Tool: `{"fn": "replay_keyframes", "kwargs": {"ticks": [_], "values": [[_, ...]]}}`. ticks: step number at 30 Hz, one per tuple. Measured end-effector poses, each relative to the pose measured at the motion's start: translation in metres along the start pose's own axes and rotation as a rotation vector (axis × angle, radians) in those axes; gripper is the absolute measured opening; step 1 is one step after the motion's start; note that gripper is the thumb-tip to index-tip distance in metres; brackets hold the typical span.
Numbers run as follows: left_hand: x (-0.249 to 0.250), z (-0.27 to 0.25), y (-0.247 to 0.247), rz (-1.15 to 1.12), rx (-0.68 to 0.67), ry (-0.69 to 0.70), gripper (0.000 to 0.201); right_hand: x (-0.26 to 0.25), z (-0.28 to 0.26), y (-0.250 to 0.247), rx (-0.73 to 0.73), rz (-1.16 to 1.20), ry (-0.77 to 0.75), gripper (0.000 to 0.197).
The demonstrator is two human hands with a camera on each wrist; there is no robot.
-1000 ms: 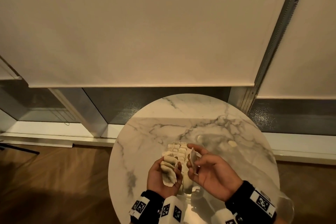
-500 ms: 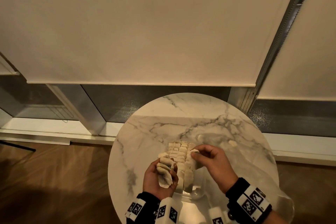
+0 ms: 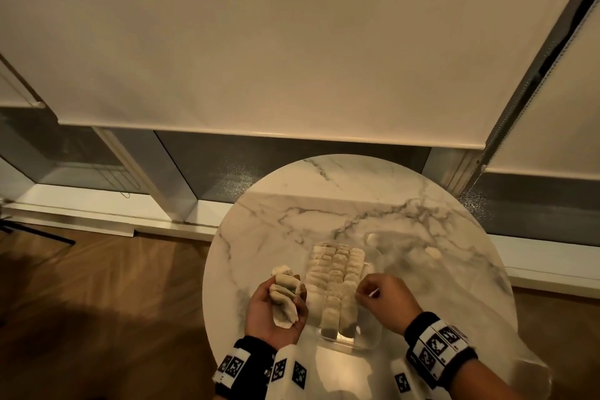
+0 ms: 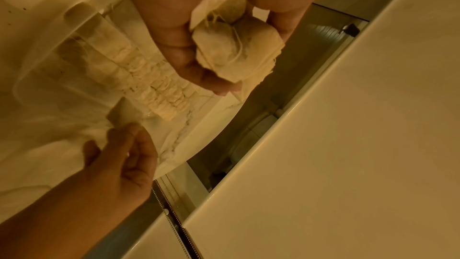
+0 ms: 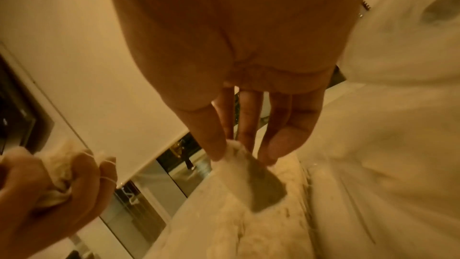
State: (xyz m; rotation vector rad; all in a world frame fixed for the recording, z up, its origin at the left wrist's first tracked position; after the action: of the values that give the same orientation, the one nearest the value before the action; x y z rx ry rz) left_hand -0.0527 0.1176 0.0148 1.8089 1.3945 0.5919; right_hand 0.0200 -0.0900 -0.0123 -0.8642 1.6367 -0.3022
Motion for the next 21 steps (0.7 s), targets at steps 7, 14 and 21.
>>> {"fn": "replay_keyframes", "kwargs": {"ticks": [7, 14, 21], "values": [[0.022, 0.006, -0.014, -0.014, -0.066, 0.019, 0.054, 0.015, 0.012, 0.037, -0.34, -0.285, 0.119, 0.012], [0.035, 0.009, -0.018, 0.044, 0.033, 0.079, 0.012, 0.019, 0.028, 0.043, -0.312, -0.43, 0.076, 0.014], [0.038, 0.015, -0.022, 0.008, -0.034, 0.076, 0.026, 0.023, 0.029, 0.056, -0.549, -0.385, 0.131, 0.022]]}}
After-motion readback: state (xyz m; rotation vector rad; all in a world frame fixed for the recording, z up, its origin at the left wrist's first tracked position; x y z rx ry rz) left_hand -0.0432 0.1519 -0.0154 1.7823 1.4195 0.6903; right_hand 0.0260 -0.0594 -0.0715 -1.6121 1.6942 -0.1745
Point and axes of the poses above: each hand's wrist, its own z-axis towards the middle knuckle, its own y-axis out of the palm, x = y × z, the point moved 4 cm from there along z, towards the middle knuckle, and after that the axes turned 2 degrees about z, right-handed, at the moved point
